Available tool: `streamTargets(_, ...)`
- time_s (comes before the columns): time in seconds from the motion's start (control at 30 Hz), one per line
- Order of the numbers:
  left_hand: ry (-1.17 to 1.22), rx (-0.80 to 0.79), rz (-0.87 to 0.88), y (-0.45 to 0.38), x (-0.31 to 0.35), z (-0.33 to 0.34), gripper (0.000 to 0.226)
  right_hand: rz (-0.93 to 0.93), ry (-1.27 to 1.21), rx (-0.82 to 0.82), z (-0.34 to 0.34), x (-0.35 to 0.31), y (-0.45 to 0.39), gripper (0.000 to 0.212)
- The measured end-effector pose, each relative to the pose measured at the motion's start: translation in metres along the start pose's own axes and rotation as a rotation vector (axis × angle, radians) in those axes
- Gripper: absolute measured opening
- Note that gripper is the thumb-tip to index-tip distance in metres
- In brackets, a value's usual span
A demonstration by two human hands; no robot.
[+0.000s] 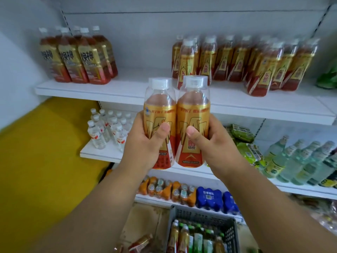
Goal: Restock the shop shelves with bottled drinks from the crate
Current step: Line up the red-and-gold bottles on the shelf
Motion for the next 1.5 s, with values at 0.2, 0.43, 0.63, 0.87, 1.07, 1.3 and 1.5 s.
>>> streamTargets(0.2, 0.024, -0.04, -0.029, -0.014, -0.008, 0.012, 0.06, -0.012, -0.005, 0.038, -0.011, 0.005, -0.006, 0.049)
streamTargets(0.43, 0.028, -0.021, 0.002, -0.065, -0.009, 0.01, 0.046, -0.013, 0.027, 0.115, -0.009, -0.001, -0.054, 0.047)
streamTargets(0.63, 0.038, -0.03, 0.048, -0.135, -0.015, -0.006, 0.048, -0.049, 0.058, 0.2, 0.006, -0.006, -0.124, 0.043)
streamTargets(0.87, 0.054, -0.074, 0.057, -0.229, -0.032, -0.027, 0.065, -0.078, 0.107, 0.301, 0.032, -0.011, -0.206, 0.051)
streamTargets(1.07, 0.044, -0.155, 0.028, -0.281, -0.064, -0.037, 0.044, -0.028, 0.166, 0.408, 0.053, 0.007, -0.245, 0.052)
streamTargets(1.3, 0.066, -0.193, -0.027, -0.308, -0.093, -0.038, 0.056, -0.016, 0.243, 0.49, 0.062, 0.019, -0.268, 0.045)
streamTargets(1.5, 0.1, -0.219, -0.07, -0.33, -0.114, -0.043, 0.074, 0.007, 0.269, 0.494, 0.07, 0.032, -0.289, 0.041)
Point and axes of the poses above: each hand's wrist, its own y-axis away from the middle knuckle, its own z-axis out of the palm, x = y × z, the point moved 3 cm from there along -y, towards the middle knuckle, and after that the axes turned 12 degrees about y, right-handed, at the moved point
